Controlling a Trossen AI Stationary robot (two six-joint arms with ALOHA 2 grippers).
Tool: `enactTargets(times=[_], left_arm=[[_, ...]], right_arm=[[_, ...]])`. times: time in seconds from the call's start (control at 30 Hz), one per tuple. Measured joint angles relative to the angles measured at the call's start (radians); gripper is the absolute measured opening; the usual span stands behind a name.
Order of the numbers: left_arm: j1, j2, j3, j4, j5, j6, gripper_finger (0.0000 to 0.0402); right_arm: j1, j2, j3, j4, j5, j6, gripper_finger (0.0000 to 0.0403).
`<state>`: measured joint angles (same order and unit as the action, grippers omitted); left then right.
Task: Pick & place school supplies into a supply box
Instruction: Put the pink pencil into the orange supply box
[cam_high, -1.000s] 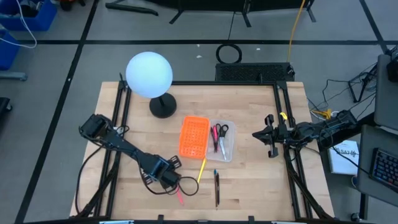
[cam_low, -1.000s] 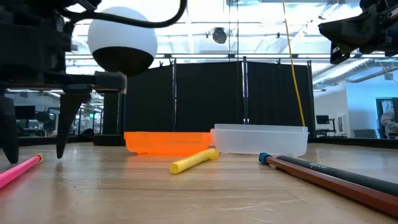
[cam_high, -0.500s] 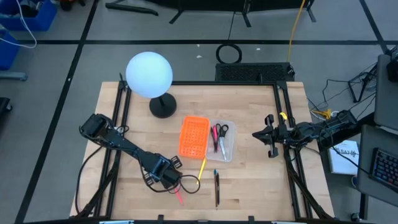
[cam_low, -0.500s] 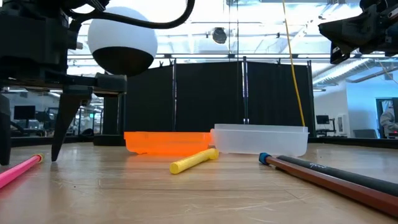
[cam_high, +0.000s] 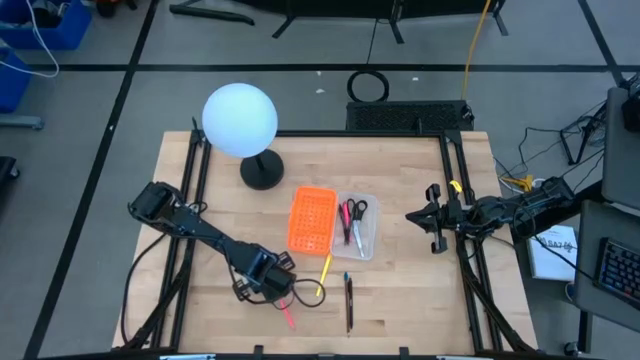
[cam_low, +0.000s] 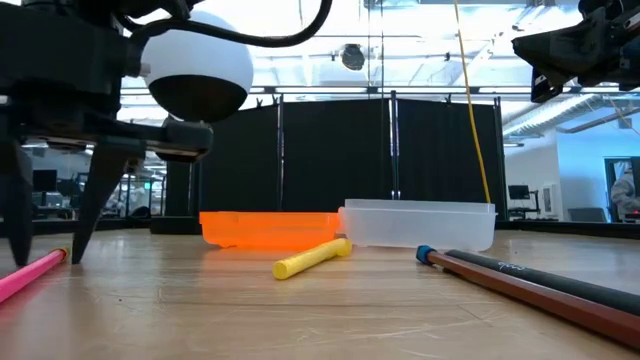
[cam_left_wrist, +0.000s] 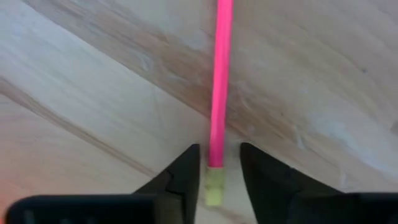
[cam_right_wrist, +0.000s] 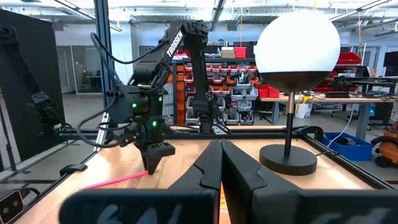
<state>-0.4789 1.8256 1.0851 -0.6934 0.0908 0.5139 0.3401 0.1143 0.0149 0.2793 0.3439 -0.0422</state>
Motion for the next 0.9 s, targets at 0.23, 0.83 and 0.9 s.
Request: enactTargets(times=[0.23,0.83,0.9], left_arm=[[0.001,0.000,0.000,0.003,-0.007,-0.001,0.0036],[-0.001,-0.006,0.223,-0.316,-0.352,0.195,0.0010],[0.017,-0.007,0.287,-0.328,-0.400,0.260,0.0016]], right_arm=[[0.000,0.000,0.000,0.000,0.000,0.000,0.0000],[0.000,0.000,0.000,0.000,0.001,-0.002,0.0000],[0.000,0.000,0.000,0.000,0.002,-0.004,0.0000]])
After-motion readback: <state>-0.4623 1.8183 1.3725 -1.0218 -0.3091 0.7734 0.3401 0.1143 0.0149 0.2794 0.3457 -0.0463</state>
